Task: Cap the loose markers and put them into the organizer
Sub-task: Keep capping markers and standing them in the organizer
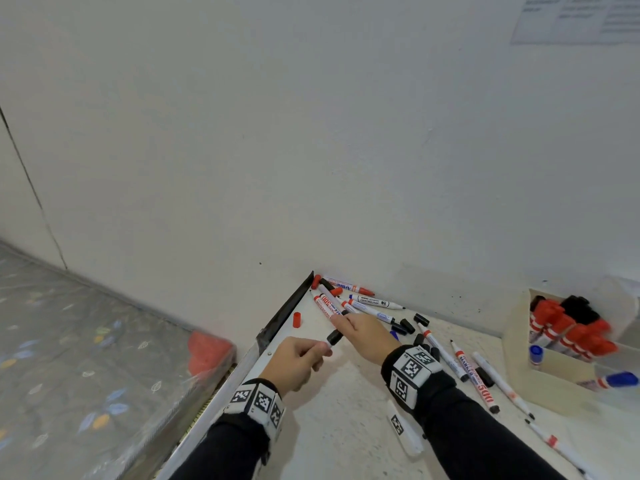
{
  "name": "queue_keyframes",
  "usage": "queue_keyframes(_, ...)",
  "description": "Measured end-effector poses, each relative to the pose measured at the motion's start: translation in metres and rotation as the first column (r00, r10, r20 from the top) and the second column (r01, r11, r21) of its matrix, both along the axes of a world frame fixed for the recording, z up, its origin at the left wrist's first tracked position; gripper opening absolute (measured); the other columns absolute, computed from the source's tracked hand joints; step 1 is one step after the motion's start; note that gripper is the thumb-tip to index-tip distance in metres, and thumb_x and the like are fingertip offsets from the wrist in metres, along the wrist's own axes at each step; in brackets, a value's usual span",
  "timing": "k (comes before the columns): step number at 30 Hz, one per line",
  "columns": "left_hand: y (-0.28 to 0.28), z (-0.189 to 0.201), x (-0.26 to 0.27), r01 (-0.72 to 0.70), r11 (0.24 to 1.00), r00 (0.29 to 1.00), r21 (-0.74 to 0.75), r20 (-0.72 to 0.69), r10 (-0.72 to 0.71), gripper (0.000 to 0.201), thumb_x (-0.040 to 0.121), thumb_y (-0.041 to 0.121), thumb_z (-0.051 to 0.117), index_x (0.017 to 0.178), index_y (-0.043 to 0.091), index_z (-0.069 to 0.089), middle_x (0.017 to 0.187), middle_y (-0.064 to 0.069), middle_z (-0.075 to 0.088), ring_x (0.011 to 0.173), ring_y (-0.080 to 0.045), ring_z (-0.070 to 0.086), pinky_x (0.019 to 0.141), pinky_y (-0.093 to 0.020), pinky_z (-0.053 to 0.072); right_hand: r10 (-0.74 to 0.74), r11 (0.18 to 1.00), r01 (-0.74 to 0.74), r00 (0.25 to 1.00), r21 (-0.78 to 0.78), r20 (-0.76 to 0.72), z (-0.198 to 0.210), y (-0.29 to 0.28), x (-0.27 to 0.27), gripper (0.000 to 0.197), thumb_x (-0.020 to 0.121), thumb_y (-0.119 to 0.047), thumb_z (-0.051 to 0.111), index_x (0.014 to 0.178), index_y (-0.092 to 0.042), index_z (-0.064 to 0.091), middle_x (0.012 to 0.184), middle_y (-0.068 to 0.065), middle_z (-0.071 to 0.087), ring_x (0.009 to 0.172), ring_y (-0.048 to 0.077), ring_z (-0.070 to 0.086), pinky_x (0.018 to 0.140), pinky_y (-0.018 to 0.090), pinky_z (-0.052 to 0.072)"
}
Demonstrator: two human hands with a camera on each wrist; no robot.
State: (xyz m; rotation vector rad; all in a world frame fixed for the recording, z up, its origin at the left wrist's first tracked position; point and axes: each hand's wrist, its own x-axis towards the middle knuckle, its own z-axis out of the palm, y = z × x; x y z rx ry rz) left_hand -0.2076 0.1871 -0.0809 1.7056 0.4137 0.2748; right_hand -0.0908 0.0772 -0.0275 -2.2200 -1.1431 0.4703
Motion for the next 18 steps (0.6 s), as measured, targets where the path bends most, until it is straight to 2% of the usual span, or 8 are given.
queue_keyframes(3, -0.001, 0.005, -0.001, 0.028, 0.983, 1.0, -0.183, 0.017, -0.025, 0.031, 0.095, 0.031, 0.047, 0.083, 0.008, 0.064, 0.05, 0.006, 0.043, 0.033, -0.006, 0.025, 0.036, -0.015, 0.019, 0.077, 0.995, -0.078, 0.997, 0.06, 0.028, 0.007, -0.001, -0.001, 0.036, 0.098, -0.036, 0.035, 0.067, -0.02, 0.04, 0.064, -0.005, 0.037, 0.061, 0.011, 0.036, 0.058, 0.025, 0.029)
queue_keyframes(6, 0.001, 0.007, -0.001, 0.019, 0.968, 1.0, -0.252, 0.013, -0.017, 0.034, 0.094, 0.034, 0.046, 0.085, 0.007, 0.064, 0.053, 0.002, 0.042, 0.033, -0.007, 0.024, 0.036, -0.014, 0.018, 0.144, 0.989, -0.146, 0.988, 0.037, 0.047, 0.013, 0.001, -0.002, 0.031, 0.099, -0.033, 0.034, 0.073, -0.018, 0.04, 0.067, -0.005, 0.038, 0.062, 0.01, 0.036, 0.058, 0.023, 0.029)
queue_keyframes(8, 0.001, 0.006, -0.001, 0.014, 0.97, 1.0, -0.244, 0.005, -0.013, 0.033, 0.095, 0.031, 0.046, 0.086, 0.006, 0.064, 0.053, 0.003, 0.045, 0.032, -0.006, 0.025, 0.035, -0.014, 0.018, 0.175, 0.985, -0.174, 0.984, -0.021, 0.033, 0.015, 0.0, -0.001, 0.028, 0.099, -0.032, 0.035, 0.073, -0.023, 0.04, 0.072, -0.002, 0.044, 0.066, 0.012, 0.039, 0.06, 0.024, 0.032)
queue_keyframes(10, -0.001, 0.005, -0.001, 0.026, 0.976, 1.0, -0.218, -0.008, -0.029, 0.03, 0.095, 0.028, 0.047, 0.088, 0.005, 0.064, 0.053, 0.004, 0.048, 0.031, -0.006, 0.026, 0.035, -0.014, 0.018, 0.2, 0.976, -0.196, 0.979, -0.1, 0.04, 0.016, -0.005, 0.003, 0.018, 0.097, -0.029, 0.04, 0.082, -0.022, 0.046, 0.082, 0.0, 0.051, 0.073, 0.014, 0.045, 0.064, 0.022, 0.035)
queue_keyframes(12, -0.003, 0.004, 0.0, 0.056, 0.982, 0.997, -0.18, -0.038, -0.064, 0.026, 0.095, 0.025, 0.048, 0.087, 0.007, 0.064, 0.051, 0.007, 0.051, 0.031, -0.005, 0.028, 0.035, -0.015, 0.019, 0.204, 0.972, -0.197, 0.978, -0.124, 0.045, 0.013, -0.013, 0.009, 0.005, 0.094, -0.027, 0.049, 0.092, -0.022, 0.051, 0.088, -0.005, 0.054, 0.08, 0.013, 0.049, 0.066, 0.017, 0.038)
queue_keyframes(14, -0.004, 0.004, 0.0, 0.078, 0.986, 0.994, -0.149, -0.065, -0.089, 0.023, 0.094, 0.025, 0.05, 0.089, 0.008, 0.065, 0.055, 0.007, 0.055, 0.033, -0.005, 0.03, 0.035, -0.016, 0.022, 0.181, 0.982, -0.178, 0.983, -0.065, 0.039, 0.01, -0.021, 0.015, 0.012, 0.088, -0.022, 0.059, 0.098, -0.027, 0.055, 0.092, -0.01, 0.057, 0.075, 0.009, 0.05, 0.066, 0.015, 0.038)
queue_keyframes(16, -0.005, 0.004, 0.0, 0.09, 0.988, 0.993, -0.123, -0.069, -0.099, 0.022, 0.093, 0.025, 0.052, 0.088, 0.01, 0.067, 0.058, 0.006, 0.057, 0.035, -0.005, 0.032, 0.036, -0.017, 0.023, 0.145, 0.989, -0.146, 0.989, 0.01, 0.036, 0.005, -0.026, 0.017, 0.017, 0.085, -0.017, 0.062, 0.098, -0.028, 0.057, 0.089, -0.011, 0.059, 0.068, 0.006, 0.046, 0.065, 0.014, 0.037)
queue_keyframes(18, -0.003, 0.002, 0.0, 0.097, 0.993, 0.993, -0.065, -0.067, -0.101, 0.022, 0.091, 0.027, 0.055, 0.081, 0.012, 0.068, 0.051, 0.007, 0.054, 0.036, -0.006, 0.032, 0.037, -0.017, 0.024, 0.118, 0.993, -0.118, 0.992, -0.012, 0.046, 0.004, -0.024, 0.014, 0.004, 0.091, -0.022, 0.055, 0.088, -0.024, 0.058, 0.078, -0.009, 0.057, 0.066, 0.005, 0.046, 0.063, 0.015, 0.035)
